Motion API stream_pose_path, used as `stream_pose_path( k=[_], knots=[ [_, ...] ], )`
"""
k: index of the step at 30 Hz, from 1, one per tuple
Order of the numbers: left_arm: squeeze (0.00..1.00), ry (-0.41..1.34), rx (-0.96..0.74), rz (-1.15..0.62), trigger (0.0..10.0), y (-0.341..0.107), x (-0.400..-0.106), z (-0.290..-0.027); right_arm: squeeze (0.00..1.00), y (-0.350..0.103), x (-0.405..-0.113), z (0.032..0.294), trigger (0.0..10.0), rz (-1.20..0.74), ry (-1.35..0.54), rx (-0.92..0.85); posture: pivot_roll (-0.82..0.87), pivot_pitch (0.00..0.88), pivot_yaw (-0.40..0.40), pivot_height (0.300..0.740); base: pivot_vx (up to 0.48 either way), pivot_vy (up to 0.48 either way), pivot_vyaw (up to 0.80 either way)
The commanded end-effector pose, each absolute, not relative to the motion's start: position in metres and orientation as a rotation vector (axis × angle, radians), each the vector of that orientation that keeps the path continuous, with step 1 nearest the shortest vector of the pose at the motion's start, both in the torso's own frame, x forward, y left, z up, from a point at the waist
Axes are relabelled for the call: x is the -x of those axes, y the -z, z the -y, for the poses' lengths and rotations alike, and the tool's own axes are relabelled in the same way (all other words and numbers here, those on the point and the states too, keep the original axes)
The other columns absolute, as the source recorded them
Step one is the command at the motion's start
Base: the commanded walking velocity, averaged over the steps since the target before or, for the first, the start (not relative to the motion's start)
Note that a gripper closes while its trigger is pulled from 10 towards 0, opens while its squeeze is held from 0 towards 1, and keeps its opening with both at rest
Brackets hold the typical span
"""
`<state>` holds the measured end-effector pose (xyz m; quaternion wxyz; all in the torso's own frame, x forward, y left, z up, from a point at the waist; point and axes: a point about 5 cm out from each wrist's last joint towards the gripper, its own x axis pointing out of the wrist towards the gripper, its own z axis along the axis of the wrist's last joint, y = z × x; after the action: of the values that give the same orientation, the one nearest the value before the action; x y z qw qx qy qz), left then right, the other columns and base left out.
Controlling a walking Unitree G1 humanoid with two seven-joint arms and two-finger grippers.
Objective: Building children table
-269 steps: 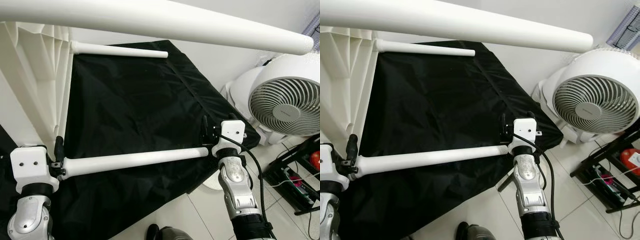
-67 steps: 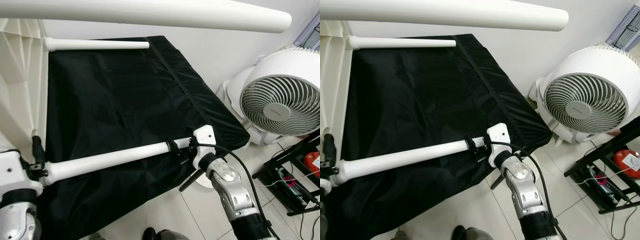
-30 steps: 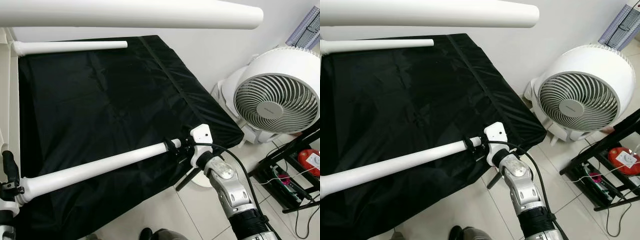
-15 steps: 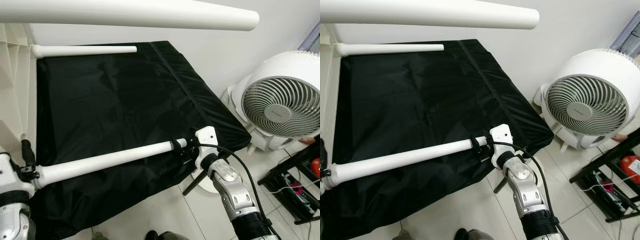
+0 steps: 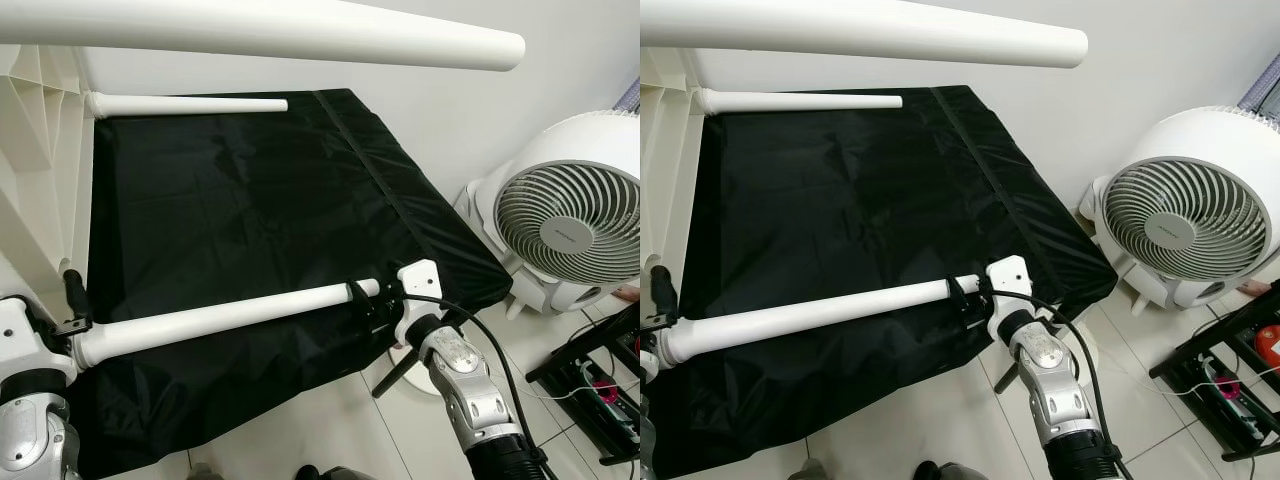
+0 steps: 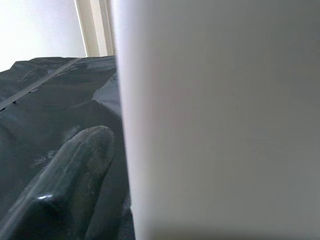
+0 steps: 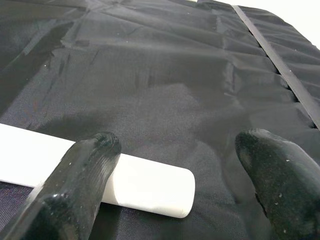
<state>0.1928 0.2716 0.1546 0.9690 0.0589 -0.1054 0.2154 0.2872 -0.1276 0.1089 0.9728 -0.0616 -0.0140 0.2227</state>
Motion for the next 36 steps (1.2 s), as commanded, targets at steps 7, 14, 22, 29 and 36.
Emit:
stream_pose_path(
  k=[7, 14, 22, 29, 36],
  knots=[
    [1.0, -0.456, -0.129, 0.209, 10.0, -0.154, -0.193, -0.274, 0.0, -0.117, -0.284, 0.127, 10.0, 0.12, -0.447, 0.092, 0.16, 0.06, -0.103, 0.74, 0.0, 0.0, 0.0],
    [1.0, -0.393, -0.162, 0.185, 10.0, -0.152, -0.19, -0.267, 0.0, -0.124, -0.283, 0.129, 10.0, 0.176, -0.438, 0.066, 0.16, 0.06, -0.104, 0.74, 0.0, 0.0, 0.0],
    [0.0, -0.436, -0.205, 0.178, 10.0, -0.15, -0.169, -0.258, 0.0, -0.122, -0.282, 0.129, 10.0, 0.179, -0.449, 0.06, 0.19, 0.072, -0.104, 0.74, 0.0, 0.0, 0.0],
    [0.0, -0.538, -0.255, 0.209, 10.0, -0.159, -0.154, -0.256, 0.0, -0.12, -0.282, 0.124, 10.0, 0.184, -0.462, 0.051, 0.21, 0.082, -0.107, 0.74, 0.0, 0.0, 0.0],
    [0.0, -0.571, -0.336, 0.221, 10.0, -0.161, -0.133, -0.242, 0.0, -0.118, -0.283, 0.124, 10.0, 0.178, -0.473, 0.06, 0.23, 0.103, -0.115, 0.74, 0.0, 0.0, 0.0]
  ],
)
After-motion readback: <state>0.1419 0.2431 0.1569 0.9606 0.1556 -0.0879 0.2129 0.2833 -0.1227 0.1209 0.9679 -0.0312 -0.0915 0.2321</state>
